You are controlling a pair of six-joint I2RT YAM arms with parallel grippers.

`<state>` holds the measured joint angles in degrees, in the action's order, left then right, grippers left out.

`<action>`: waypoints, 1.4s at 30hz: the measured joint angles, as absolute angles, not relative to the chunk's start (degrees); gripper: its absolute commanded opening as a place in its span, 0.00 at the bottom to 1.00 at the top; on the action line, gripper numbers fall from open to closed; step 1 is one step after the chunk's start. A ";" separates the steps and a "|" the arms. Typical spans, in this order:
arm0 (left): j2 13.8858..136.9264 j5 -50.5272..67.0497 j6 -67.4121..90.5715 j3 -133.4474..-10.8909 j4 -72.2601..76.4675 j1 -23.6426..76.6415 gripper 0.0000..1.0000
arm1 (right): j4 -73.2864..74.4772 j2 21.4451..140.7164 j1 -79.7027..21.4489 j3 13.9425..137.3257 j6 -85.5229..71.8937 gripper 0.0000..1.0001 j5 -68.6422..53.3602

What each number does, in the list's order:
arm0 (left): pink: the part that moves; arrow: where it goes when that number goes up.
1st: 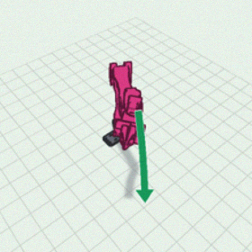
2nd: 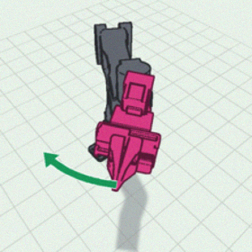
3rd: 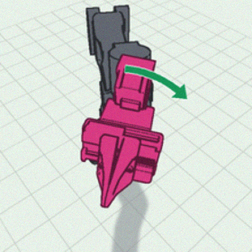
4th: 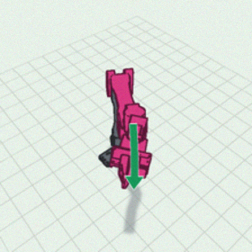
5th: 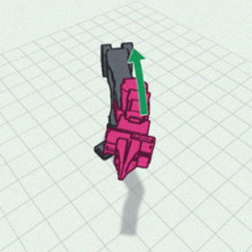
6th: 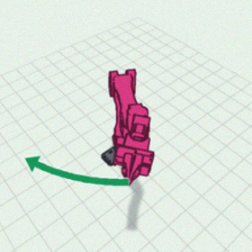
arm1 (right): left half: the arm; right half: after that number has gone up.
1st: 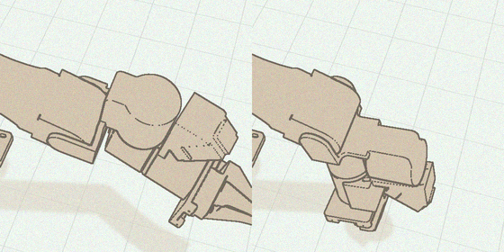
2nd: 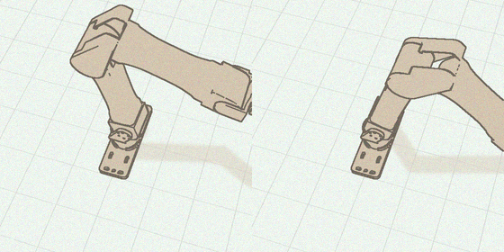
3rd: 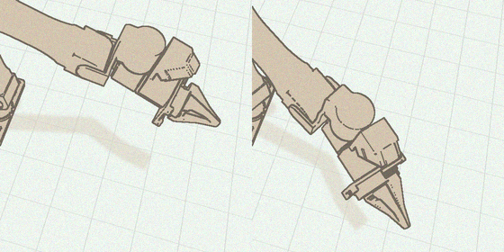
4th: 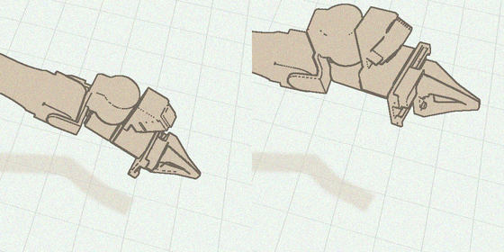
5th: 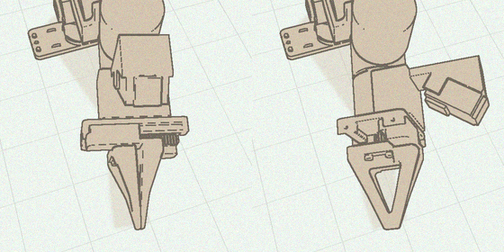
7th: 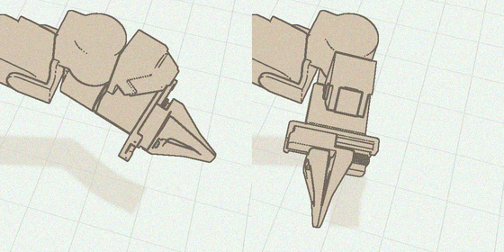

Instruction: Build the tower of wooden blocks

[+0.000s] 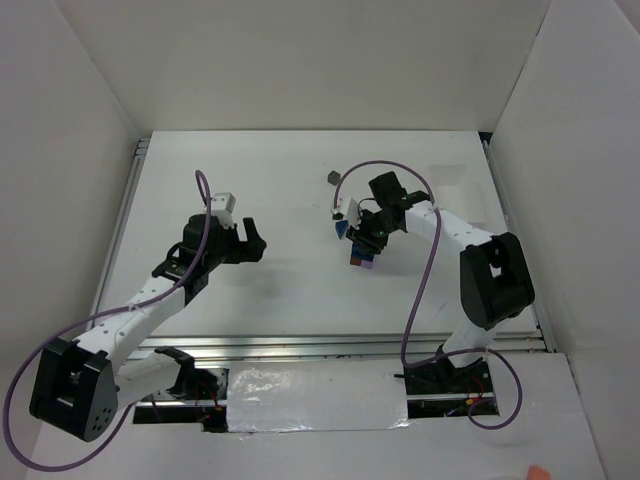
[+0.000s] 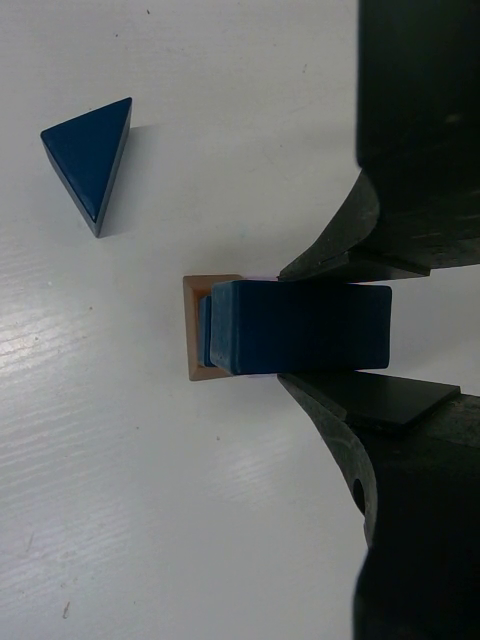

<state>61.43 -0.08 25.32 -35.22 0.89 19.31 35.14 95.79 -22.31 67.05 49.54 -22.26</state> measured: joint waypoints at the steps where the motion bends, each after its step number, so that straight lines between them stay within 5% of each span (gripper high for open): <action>1: 61.76 -0.08 25.30 -35.33 0.95 19.33 0.99 | 35.05 95.96 -22.26 67.05 49.52 0.31 -22.26; 42: 62.94 -0.08 23.88 -36.45 1.26 20.84 0.99 | 34.20 96.68 -21.85 66.04 50.46 0.35 -22.98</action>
